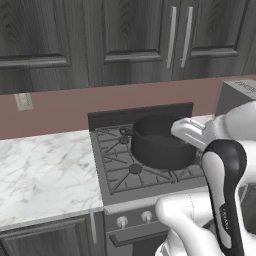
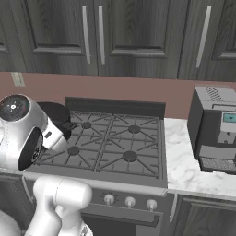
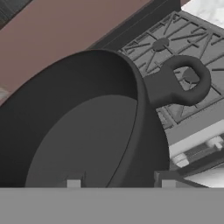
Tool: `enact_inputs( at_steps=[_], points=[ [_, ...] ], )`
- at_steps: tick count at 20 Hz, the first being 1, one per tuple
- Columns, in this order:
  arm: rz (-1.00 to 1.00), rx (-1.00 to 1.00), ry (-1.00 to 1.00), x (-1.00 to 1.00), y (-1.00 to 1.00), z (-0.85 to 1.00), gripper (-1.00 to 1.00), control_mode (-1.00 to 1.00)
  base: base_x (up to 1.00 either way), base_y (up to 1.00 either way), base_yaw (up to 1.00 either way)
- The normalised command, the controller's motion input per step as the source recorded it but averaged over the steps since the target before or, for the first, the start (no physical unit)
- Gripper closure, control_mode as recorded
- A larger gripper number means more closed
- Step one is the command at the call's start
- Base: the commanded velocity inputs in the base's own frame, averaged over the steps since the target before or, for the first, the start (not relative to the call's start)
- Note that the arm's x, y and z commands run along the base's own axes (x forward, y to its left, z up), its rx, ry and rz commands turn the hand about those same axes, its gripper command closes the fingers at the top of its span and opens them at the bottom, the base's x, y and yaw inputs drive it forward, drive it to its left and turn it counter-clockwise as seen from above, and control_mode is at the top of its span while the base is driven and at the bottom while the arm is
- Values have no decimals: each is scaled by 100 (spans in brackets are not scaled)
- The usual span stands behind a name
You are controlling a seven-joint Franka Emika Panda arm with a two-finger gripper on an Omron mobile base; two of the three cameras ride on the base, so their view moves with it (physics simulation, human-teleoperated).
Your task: Move the pot and pan from the stove into the sink.
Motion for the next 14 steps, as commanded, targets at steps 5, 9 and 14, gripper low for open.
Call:
enact_inputs(
  at_steps=[5,9,14],
  points=[
    [5,-3,-24,-93,-1,0,100,-100,0,0,0],
    [8,-5,-33,-76,-4,0,100,-100,0,0,0],
    [7,-2,-38,-46,0,4,100,-100,0,0,0]
  ],
)
